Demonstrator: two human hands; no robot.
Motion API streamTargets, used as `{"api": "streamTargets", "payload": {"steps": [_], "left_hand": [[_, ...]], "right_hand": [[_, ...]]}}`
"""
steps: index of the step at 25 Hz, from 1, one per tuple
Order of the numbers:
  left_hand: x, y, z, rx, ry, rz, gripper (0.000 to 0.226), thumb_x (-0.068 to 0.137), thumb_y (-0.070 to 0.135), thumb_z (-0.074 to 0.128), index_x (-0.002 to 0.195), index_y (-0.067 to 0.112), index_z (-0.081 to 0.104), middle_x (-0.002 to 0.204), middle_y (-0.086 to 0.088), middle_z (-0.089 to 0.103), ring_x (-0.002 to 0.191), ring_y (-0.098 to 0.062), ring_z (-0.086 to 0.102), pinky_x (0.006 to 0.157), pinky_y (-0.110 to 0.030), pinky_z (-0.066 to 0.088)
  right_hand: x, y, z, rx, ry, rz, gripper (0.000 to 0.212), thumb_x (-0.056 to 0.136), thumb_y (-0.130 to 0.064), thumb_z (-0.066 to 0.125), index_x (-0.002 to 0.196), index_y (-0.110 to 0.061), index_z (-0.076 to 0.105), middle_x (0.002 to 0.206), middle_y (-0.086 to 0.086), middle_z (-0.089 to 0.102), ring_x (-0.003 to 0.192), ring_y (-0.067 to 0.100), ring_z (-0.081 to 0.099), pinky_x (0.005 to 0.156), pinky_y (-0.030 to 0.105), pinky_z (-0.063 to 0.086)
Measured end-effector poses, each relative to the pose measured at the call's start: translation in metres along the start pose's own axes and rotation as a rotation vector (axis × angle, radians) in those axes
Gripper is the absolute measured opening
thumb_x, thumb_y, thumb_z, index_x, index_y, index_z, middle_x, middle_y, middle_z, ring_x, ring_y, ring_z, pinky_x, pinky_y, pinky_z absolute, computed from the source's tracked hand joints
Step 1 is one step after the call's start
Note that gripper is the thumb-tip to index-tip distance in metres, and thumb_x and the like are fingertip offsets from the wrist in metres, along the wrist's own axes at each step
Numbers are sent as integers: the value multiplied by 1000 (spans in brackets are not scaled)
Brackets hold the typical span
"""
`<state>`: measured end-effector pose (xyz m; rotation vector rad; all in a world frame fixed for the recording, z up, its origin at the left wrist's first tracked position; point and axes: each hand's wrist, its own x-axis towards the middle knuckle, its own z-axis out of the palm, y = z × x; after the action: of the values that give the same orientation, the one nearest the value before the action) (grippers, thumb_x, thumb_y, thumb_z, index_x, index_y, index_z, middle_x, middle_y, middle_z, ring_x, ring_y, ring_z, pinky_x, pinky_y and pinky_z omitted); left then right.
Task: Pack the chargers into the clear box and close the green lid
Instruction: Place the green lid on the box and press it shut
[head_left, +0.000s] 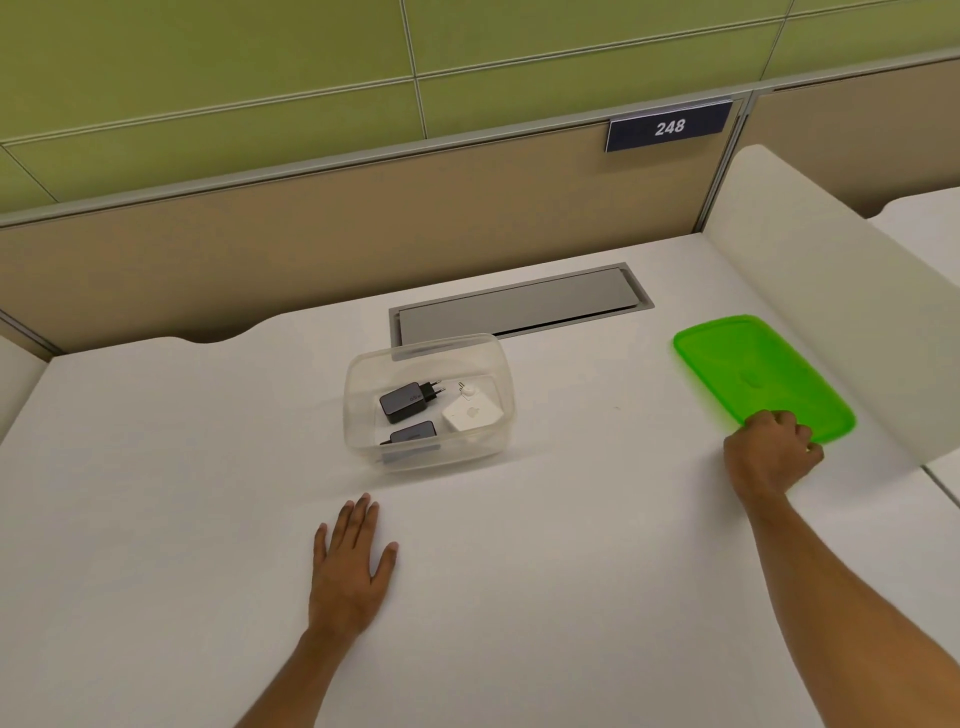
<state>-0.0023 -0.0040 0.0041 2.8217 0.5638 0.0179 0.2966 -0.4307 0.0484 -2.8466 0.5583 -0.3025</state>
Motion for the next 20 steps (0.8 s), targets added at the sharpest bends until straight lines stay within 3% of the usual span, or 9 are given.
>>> {"api": "streamTargets", "payload": {"steps": [3, 9, 13, 17, 20], "left_hand": [[-1, 1, -1, 8, -1, 2, 82, 89, 66, -1, 149, 15, 22, 157, 5, 18, 145, -9, 9, 119, -39, 2], [0, -1, 0, -15, 12, 25, 86, 86, 69, -2, 149, 15, 24, 157, 4, 18, 145, -11, 10, 118, -39, 1], [4, 1, -4, -90, 30, 12, 80, 85, 63, 17, 148, 15, 25, 157, 1, 21, 145, -11, 8, 119, -43, 4], [21, 23, -35, -297, 258, 29, 69, 89, 49, 35, 147, 12, 28, 155, -4, 27, 146, -16, 12, 117, -47, 15], [44, 47, -70, -509, 465, -3, 64, 91, 38, 48, 147, 18, 27, 154, 4, 29, 144, -11, 16, 115, -39, 21]], "right_hand": [[1, -9, -3, 73, 111, -20, 29, 79, 0, 49, 107, 6, 58, 114, 27, 55, 108, 41, 48, 98, 51, 33], [-1, -49, -34, 219, 314, -101, 22, 86, -14, 46, 105, -8, 54, 111, 16, 57, 103, 36, 52, 100, 47, 32], [-13, -90, -70, 407, 369, -248, 19, 87, -14, 50, 103, -8, 59, 104, 15, 60, 93, 37, 54, 88, 45, 38], [-35, -141, -117, 656, 355, -361, 18, 92, -16, 51, 103, -7, 61, 104, 13, 62, 87, 35, 58, 68, 38, 39], [-50, -177, -155, 772, 354, -473, 16, 92, -17, 52, 100, -8, 63, 100, 11, 64, 83, 28, 57, 66, 32, 35]]}}
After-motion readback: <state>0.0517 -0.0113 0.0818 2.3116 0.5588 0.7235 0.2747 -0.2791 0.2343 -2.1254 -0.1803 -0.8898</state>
